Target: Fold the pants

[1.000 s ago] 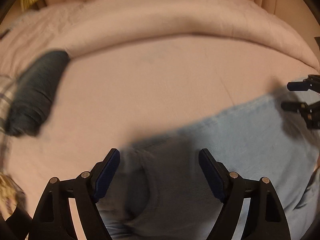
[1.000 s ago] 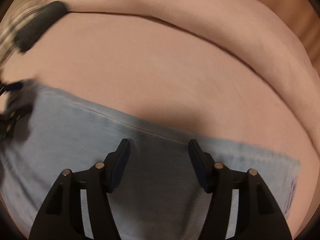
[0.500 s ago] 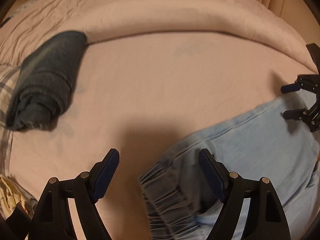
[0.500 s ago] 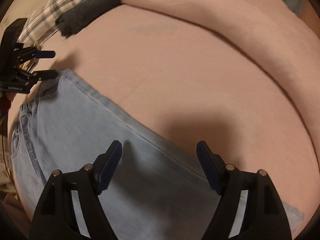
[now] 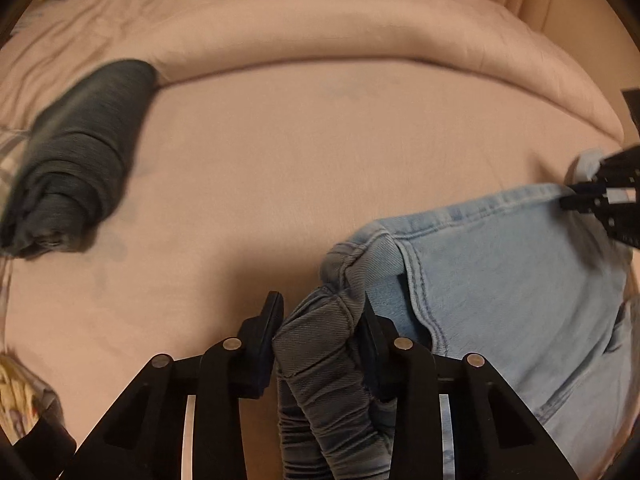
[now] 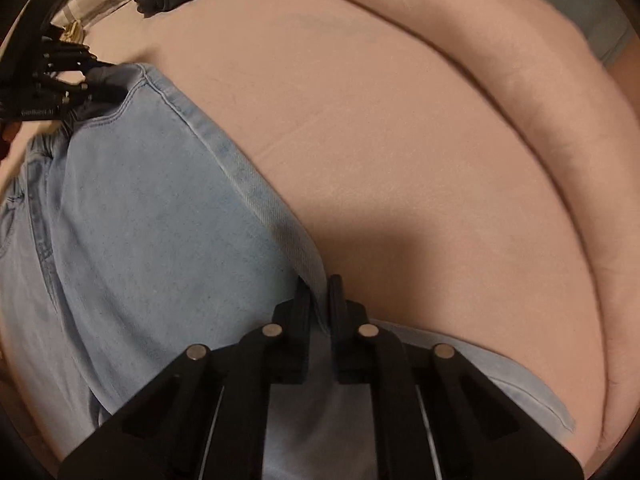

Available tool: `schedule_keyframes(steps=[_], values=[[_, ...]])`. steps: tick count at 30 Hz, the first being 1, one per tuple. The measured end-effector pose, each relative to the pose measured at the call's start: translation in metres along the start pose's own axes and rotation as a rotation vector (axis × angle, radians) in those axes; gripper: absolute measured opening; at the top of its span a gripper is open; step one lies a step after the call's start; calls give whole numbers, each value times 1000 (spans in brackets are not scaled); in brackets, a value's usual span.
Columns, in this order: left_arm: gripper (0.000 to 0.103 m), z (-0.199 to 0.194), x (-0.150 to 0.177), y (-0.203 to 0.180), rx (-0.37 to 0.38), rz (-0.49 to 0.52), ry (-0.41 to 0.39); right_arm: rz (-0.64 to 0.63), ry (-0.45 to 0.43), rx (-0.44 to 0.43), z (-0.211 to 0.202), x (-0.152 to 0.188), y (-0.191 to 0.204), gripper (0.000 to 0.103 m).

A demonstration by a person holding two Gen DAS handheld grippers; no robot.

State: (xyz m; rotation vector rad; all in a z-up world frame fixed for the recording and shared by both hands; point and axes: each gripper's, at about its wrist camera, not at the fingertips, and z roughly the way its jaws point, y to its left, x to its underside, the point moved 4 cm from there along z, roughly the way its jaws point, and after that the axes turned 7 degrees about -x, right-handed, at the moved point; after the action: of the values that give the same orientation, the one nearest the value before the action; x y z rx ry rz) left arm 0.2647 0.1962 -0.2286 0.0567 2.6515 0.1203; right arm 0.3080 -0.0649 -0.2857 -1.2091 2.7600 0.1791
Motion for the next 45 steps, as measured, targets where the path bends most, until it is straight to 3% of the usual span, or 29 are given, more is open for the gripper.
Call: schedule_keyframes(steps=[4,8,11,16,18,22,27,31,34,37,41,45], values=[[35,-42,2,10,9,-38,-151,17,-123,115,-38,-5,10,6],[36,-100,24,2,-16,47,-331,-4,-255,197,-97,7,35,6],[38,-129,44,-6,-47,129,-437,-78,-316,280,-143,38,69,6],[40,-157,86,-12,-73,227,-531,-179,-372,361,-182,91,127,6],[40,-160,106,-13,-89,254,-521,-225,-377,385,-194,133,143,6],[41,-137,148,-13,-84,308,-416,-292,-286,296,-166,185,174,6],[42,-127,184,-30,-166,379,-365,-322,-154,209,-119,220,194,6],[42,-127,164,-31,-212,372,-396,-319,-104,191,-103,220,186,6],[43,-141,149,-16,-140,287,-444,-298,-131,208,-114,205,182,6],[44,-131,166,-16,-118,305,-403,-320,-135,224,-119,202,185,7],[45,-112,202,-25,-140,366,-329,-347,-81,208,-91,212,204,7],[45,-112,212,-21,-125,321,-310,-389,-52,235,-79,220,217,7]])
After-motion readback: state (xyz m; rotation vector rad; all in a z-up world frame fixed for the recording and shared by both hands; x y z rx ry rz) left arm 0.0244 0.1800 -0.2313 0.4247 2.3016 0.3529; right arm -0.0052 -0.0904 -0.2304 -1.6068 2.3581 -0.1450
